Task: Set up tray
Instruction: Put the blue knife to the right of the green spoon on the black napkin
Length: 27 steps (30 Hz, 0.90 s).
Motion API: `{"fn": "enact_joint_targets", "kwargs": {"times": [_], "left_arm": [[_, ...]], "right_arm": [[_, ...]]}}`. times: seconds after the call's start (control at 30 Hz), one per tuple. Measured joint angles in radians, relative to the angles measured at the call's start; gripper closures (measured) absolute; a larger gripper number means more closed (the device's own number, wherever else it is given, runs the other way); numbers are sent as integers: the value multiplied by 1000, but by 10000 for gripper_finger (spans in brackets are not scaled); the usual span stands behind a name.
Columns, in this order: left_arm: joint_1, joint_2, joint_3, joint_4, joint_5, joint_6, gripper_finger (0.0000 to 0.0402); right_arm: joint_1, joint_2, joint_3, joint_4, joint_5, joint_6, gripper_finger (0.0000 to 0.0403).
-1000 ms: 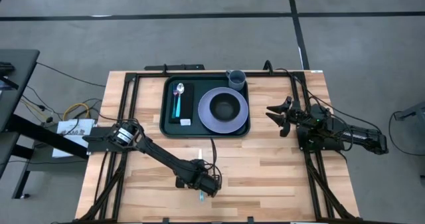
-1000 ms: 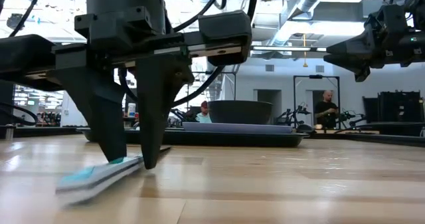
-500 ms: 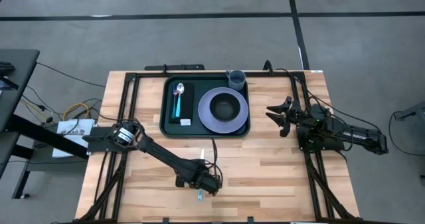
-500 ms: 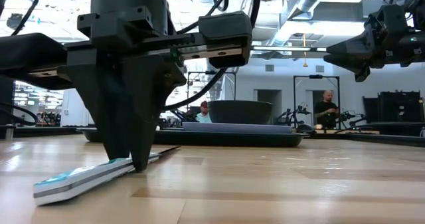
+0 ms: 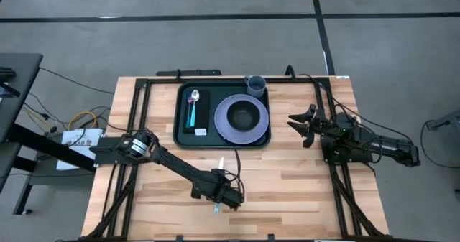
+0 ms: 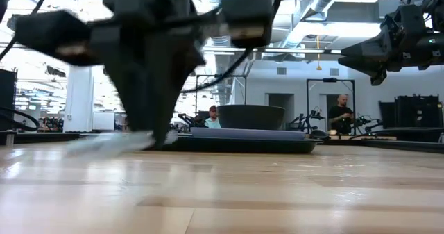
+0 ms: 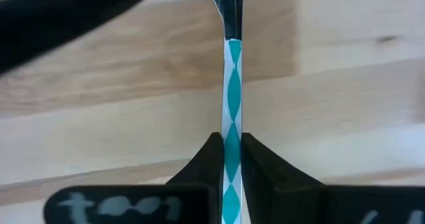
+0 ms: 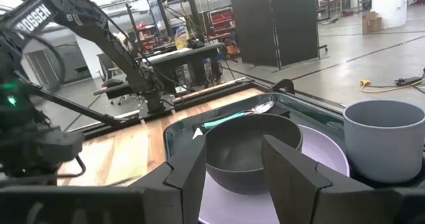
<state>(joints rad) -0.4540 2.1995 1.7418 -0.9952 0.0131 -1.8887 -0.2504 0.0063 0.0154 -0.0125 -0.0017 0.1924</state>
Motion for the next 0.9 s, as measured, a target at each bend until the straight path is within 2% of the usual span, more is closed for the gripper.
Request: {"fn": "enact_joint_targets", "kwargs": {"times": [0.2, 0.4, 0.47, 0.6, 0.67, 0.9], "left_arm": [[-1, -1, 162, -210, -46, 9, 388], [31, -15, 352, -572, -129, 27, 388], [66, -55, 363, -577, -183, 87, 388], [181, -176, 344, -584, -332, 206, 388], [255, -217, 344, -572, -373, 302, 388], [546, -293, 343, -576, -366, 644, 388]], "right_arm": [[0, 0, 0, 0, 0, 0, 265], [0, 0, 0, 0, 0, 0, 266], [0, 0, 0, 0, 0, 0, 266], [0, 0, 0, 0, 0, 0, 266], [0, 0, 0, 0, 0, 0, 265], [0, 0, 0, 0, 0, 0, 265]]}}
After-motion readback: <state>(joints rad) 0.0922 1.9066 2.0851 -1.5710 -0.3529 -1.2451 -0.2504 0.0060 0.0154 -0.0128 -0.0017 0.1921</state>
